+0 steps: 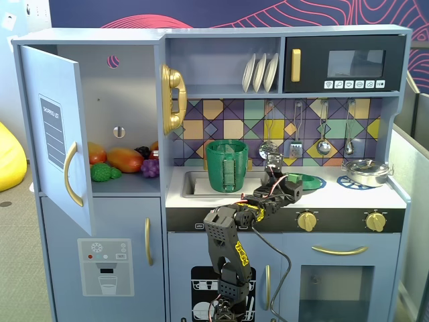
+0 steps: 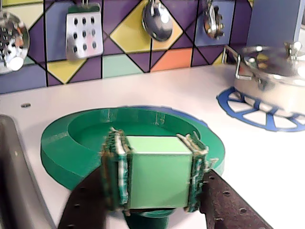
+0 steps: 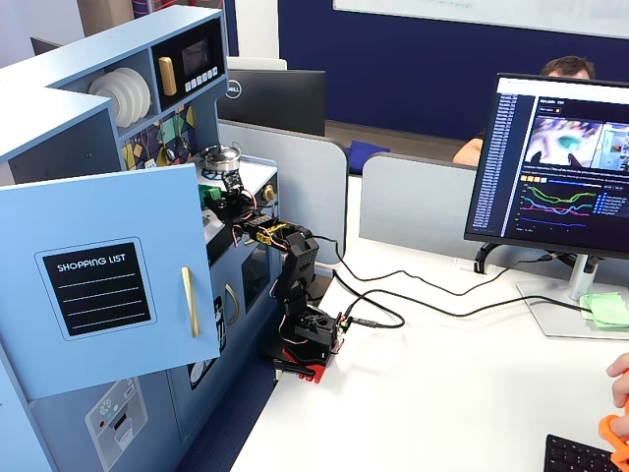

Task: Take off the lid from the green recipient and place it on the counter

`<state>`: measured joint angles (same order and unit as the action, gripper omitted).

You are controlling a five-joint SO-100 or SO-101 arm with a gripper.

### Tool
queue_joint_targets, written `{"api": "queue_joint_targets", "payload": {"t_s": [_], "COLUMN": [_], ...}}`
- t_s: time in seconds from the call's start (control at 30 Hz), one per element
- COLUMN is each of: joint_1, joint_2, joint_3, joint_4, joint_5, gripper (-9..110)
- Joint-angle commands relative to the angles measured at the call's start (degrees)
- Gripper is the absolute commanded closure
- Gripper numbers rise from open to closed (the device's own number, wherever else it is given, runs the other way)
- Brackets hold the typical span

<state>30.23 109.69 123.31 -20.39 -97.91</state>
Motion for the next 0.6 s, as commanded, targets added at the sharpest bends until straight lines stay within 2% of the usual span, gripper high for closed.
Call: {"api": "queue_joint_targets", "payload": {"t_s": [0.0, 0.2, 0.37, 0.57], "joint_1": [0.9, 0.8, -3.8, -12.7], "joint_2": [3.6, 14.2, 31.8, 53.2], "joint_3": [-1.2, -8.8, -12.5, 4.0], "joint_4": [0.6, 13.6, 40.7, 63.1], "joint_5": [2.0, 2.2, 1.2, -1.0], "gripper": [79, 78, 83, 85]}}
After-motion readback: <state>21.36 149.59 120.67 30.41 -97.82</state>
